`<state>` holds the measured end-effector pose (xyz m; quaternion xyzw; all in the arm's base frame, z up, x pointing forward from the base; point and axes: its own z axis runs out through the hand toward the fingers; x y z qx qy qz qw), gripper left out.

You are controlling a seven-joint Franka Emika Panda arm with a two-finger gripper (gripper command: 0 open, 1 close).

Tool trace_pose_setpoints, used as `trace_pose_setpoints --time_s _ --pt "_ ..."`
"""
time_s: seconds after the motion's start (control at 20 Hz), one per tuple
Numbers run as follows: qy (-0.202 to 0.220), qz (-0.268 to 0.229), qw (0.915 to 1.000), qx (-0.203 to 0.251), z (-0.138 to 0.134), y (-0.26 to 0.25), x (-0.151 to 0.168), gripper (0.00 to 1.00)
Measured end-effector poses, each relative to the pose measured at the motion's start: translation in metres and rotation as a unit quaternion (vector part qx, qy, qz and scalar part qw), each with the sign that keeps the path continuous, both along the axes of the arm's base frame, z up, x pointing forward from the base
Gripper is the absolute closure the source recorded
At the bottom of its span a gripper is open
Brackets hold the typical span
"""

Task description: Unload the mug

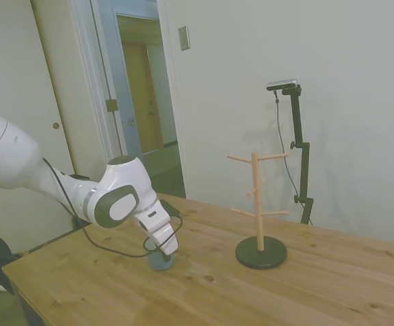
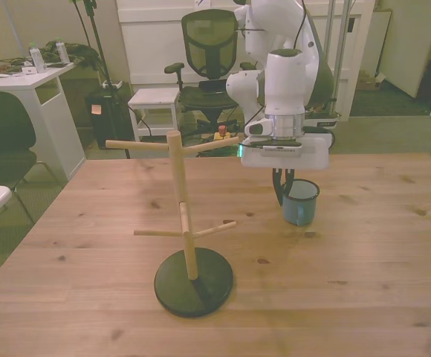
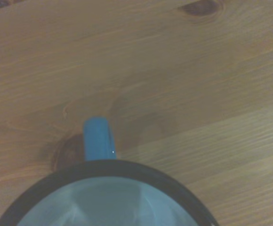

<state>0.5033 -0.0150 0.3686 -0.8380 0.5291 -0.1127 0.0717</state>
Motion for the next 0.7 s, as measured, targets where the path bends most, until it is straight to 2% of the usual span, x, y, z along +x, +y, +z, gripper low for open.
trace_pose_setpoints --time_s 0.45,0.7 --pt "-0.002 0.001 1.0 0.0 0.004 0.0 0.001 0.0" --pt "-0.011 0.004 0.9999 -0.002 0.028 0.001 -0.005 0.0"
